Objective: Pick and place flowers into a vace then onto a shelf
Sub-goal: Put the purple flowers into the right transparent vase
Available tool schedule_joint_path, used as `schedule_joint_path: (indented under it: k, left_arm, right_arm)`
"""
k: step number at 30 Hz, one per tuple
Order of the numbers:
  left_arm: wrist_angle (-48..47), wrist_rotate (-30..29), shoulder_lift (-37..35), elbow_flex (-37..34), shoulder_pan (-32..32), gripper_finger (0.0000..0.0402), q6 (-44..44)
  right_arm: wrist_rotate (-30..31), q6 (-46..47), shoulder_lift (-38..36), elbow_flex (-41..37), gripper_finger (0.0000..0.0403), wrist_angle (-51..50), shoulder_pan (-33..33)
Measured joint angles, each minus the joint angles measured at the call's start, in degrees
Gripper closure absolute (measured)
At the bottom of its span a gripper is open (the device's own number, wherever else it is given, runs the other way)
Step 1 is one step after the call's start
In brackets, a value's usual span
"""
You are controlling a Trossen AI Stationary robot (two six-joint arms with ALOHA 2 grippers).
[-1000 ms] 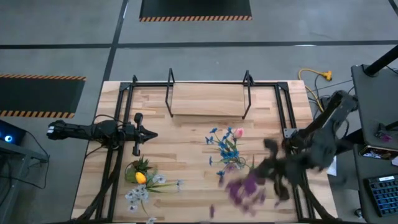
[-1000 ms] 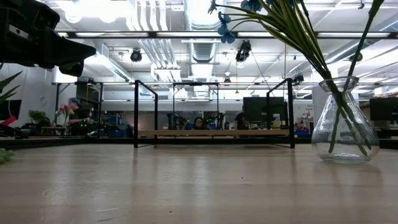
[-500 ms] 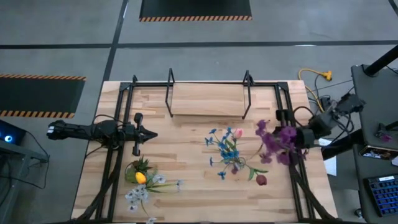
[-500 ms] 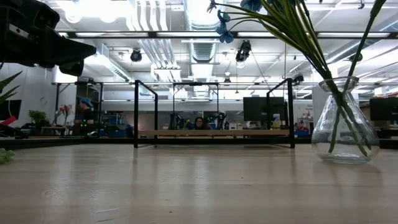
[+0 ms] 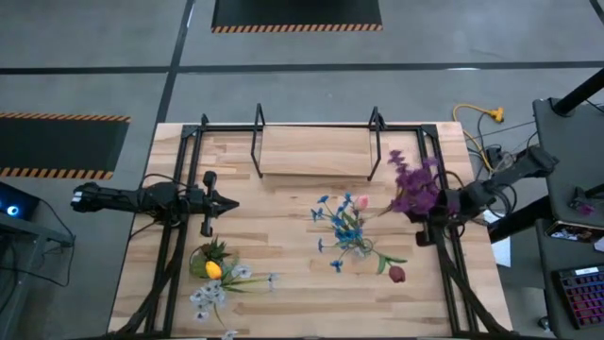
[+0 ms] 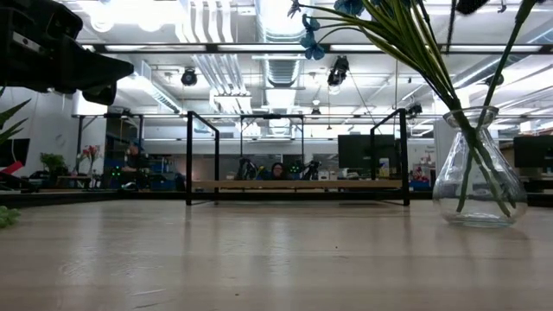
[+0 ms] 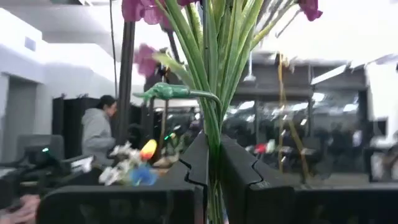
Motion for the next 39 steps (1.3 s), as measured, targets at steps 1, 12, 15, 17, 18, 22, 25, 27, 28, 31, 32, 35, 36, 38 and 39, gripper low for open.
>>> schedule_joint_path:
  k: [1, 12, 15, 17, 18, 22, 25, 27, 28, 31, 32, 35, 36, 38, 39]
  left_arm:
    - [0.0, 0.0, 0.0, 0.0, -0.02, 0.0402, 0.0]
    - [-0.04, -0.02, 0.04, 0.0, 0.0, 0.0402, 0.0]
    - [-0.09, -0.02, 0.02, 0.0, -0.01, 0.0402, 0.0]
    - [-0.09, -0.02, 0.02, 0.0, 0.0, 0.0402, 0.0]
    - [-0.09, -0.02, 0.02, 0.0, -0.02, 0.0402, 0.0]
    - [-0.11, -0.02, 0.02, 0.0, -0.02, 0.0402, 0.02]
    - [-0.11, -0.02, 0.02, 0.0, 0.0, 0.0402, 0.02]
    - [-0.11, -0.02, 0.02, 0.0, -0.02, 0.0402, 0.39]
    - [-0.11, -0.02, 0.02, 0.0, 0.0, 0.0402, 0.47]
    - [-0.11, -0.02, 0.02, 0.0, -0.02, 0.0402, 0.48]
    - [-0.11, -0.03, 0.02, 0.0, -0.02, 0.0402, 0.48]
    - [-0.11, -0.02, 0.02, 0.0, -0.01, 0.0402, 0.48]
    - [-0.11, -0.04, 0.02, 0.0, 0.0, 0.0402, 0.48]
    - [-0.11, -0.02, 0.02, 0.0, -0.02, 0.0402, 0.48]
    - [-0.13, -0.02, 0.02, 0.0, 0.0, 0.0402, 0.48]
  right_arm:
    - [-0.02, 1.73, 0.51, -1.05, 0.039, 0.87, 0.0]
    - [1.34, 15.55, 13.3, -3.48, 0.039, 12.01, 0.04]
    - [1.42, 16.23, 18.38, -4.06, 0.039, 18.2, 0.02]
    - [1.4, 16.23, 21.34, -4.58, 0.039, 22.5, 0.04]
    - [1.4, 16.19, 22.81, -4.8, 0.039, 24.11, 0.04]
    - [1.48, 17.51, 27.59, -5.0, 0.039, 27.72, 0.2]
    - [1.96, 18.15, 30.55, -5.01, 0.039, 29.61, 1.03]
    - [2.98, 17.71, 31.78, -4.99, 0.039, 31.03, 1.65]
    - [3.04, 17.64, 32.19, -4.99, 0.039, 31.12, 1.81]
    - [3.09, 16.85, 33.98, -5.3, 0.039, 30.78, 2.49]
    - [3.13, 16.76, 34.63, -5.32, 0.039, 30.72, 2.71]
    - [3.24, 16.43, 36.51, -5.3, 0.039, 30.82, 2.79]
    - [3.28, 16.3, 37.08, -5.31, 0.039, 30.81, 2.8]
    - [3.23, 15.66, 38.11, -5.3, 0.039, 30.91, 2.93]
    - [3.04, 14.96, 38.56, -5.3, 0.039, 30.91, 3.1]
